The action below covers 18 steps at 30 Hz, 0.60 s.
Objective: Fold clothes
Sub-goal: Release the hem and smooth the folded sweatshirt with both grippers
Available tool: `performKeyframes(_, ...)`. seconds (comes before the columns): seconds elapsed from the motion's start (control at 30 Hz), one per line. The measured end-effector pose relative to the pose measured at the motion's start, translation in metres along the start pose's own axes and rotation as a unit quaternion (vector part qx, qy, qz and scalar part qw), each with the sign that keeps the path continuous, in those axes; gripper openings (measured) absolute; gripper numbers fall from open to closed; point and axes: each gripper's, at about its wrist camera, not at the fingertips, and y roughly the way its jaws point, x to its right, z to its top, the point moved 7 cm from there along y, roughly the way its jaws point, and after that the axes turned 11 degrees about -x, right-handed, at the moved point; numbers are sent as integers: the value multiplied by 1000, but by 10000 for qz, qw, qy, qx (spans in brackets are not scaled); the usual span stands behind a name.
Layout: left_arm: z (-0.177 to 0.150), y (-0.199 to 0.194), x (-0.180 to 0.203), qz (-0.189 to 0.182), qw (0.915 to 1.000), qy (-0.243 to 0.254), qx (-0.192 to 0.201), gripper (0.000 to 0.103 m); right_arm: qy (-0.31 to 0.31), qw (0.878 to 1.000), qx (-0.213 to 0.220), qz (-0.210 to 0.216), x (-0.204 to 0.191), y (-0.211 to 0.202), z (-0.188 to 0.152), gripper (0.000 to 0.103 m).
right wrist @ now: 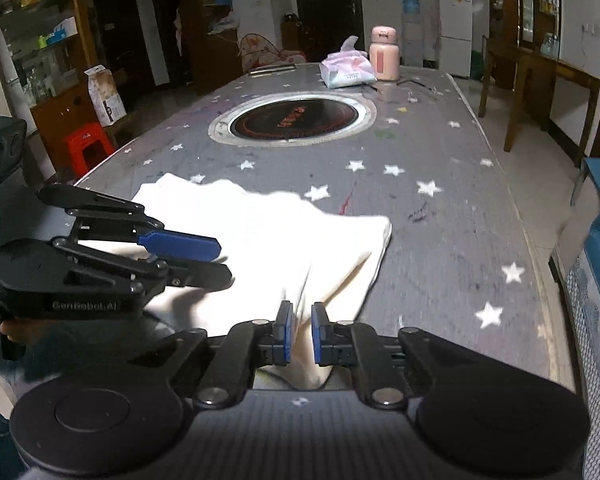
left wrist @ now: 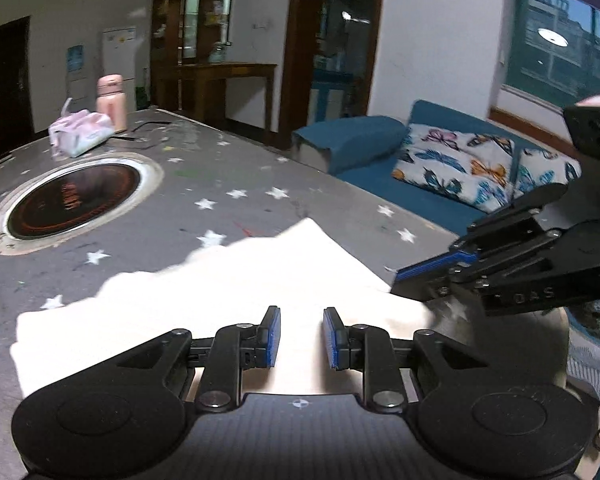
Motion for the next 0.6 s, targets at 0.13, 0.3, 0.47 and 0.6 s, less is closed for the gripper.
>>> performKeyframes(0.13, -6, 6, 4, 102, 9998, 152, -90, 25, 46, 9997, -147, -167, 7, 10, -8, 10)
performKeyframes(0.3, -1, 2, 6, 20, 9999, 117, 17, 26, 138, 9997, 164, -92, 11, -2, 4, 10)
performKeyframes(0.47, -6, 7, 14, 24, 9998, 200, -47, 26, -178, 9993, 198, 272, -10, 4, 11, 10)
performKeyframes(0.6, -10, 3, 9, 21, 9999, 107, -74, 28, -229, 9993, 0, 300, -12, 25, 7, 11)
